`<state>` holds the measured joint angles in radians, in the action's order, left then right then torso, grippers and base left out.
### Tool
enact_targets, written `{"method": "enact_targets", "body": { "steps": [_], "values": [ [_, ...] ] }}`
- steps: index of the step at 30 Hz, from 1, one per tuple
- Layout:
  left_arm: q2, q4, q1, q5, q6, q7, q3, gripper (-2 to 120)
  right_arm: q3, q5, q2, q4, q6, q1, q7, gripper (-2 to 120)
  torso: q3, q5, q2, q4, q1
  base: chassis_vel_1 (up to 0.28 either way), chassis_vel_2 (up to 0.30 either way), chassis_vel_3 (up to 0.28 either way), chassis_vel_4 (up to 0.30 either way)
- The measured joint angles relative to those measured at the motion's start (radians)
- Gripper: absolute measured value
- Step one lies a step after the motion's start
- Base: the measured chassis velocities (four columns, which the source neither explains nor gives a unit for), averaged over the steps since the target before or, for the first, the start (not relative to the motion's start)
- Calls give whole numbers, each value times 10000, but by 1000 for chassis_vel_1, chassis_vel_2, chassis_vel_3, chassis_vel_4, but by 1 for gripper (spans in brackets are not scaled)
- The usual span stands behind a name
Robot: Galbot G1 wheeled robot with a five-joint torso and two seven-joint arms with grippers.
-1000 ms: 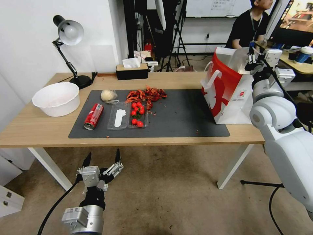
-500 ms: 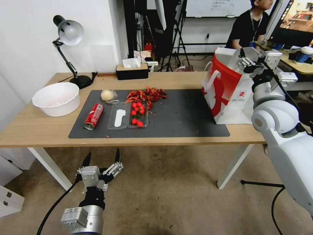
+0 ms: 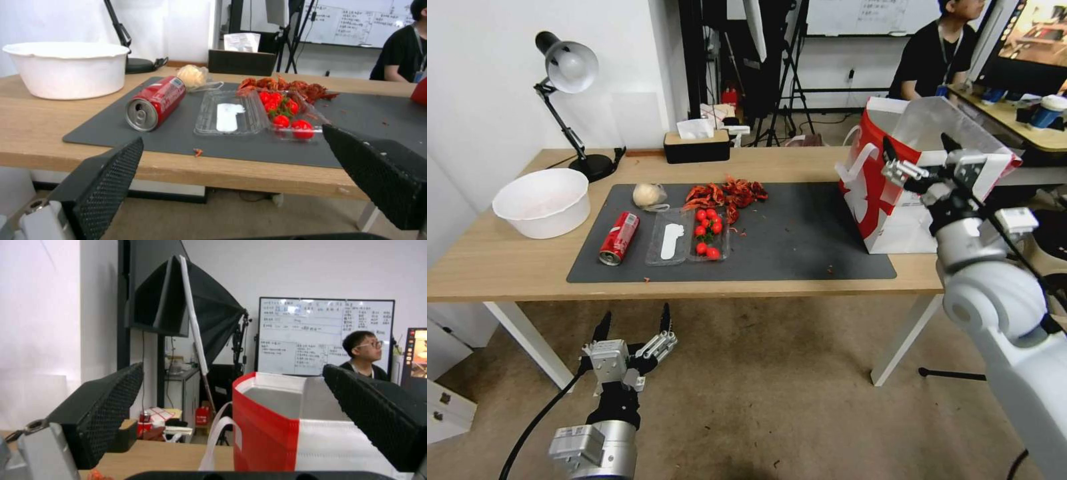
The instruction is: Pick up the trash from the table and place it into the takeout bag.
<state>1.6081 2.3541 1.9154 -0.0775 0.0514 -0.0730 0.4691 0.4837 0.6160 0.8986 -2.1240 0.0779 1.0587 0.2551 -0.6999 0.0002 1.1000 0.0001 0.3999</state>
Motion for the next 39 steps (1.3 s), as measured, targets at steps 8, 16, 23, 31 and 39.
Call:
{"method": "enact_targets", "body": {
  "steps": [8,16,23,31,39],
  "values": [
    [0,-64,-49,-10,0,-1,-17,100,314,-122,-6,-372,-211,673,-142,100,0,-4,0,0,0,0,0,0,0],
    [-1,-142,-145,-58,4,6,-27,100,481,-842,418,-707,-997,2439,-376,100,0,-2,1,-2,0,0,0,0,0],
    [0,-266,-359,-249,-1,11,67,100,3,-2139,2061,54,-3104,4956,-1281,100,0,-3,0,-2,0,0,0,0,0],
    [0,-377,-715,-435,-201,-2,232,100,-94,-2456,2456,622,-3961,6171,-1746,100,0,-4,1,-3,0,0,0,0,0],
    [-608,-194,-1655,-1560,-1155,-312,1030,100,-546,-2462,2161,993,-4158,6111,-1917,100,-1,-5,0,-3,0,0,0,0,0]
  ]
}}
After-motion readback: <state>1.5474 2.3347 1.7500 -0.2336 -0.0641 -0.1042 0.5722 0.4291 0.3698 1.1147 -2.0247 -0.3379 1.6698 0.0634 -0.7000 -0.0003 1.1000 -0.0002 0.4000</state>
